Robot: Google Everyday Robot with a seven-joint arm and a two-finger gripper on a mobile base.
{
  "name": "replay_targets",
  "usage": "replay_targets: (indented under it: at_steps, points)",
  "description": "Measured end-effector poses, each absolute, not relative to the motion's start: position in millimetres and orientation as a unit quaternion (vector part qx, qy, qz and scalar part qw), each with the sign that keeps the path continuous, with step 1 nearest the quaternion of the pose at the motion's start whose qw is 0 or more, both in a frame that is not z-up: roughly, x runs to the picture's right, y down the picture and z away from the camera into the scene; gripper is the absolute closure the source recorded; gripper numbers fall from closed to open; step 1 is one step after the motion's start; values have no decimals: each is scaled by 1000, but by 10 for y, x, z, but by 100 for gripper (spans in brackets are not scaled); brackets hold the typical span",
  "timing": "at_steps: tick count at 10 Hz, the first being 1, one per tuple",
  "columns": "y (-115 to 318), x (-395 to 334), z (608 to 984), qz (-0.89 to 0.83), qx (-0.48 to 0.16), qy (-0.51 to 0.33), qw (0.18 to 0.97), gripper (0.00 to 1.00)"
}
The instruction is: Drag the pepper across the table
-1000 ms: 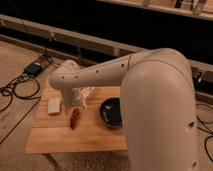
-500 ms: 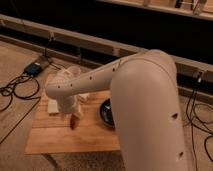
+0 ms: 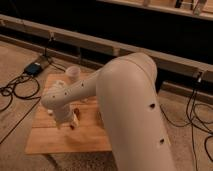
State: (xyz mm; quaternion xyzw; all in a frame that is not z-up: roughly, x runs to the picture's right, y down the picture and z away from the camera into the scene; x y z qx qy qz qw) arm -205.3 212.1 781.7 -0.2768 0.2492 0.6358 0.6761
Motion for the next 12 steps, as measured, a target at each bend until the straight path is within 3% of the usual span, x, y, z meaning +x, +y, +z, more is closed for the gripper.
replay_targets:
  at_steps: [10,12]
  points:
    - [2086,-2065,8311,662,-291,233,650,35]
    - [2087,-2072,8361,660,-294,232,651,40]
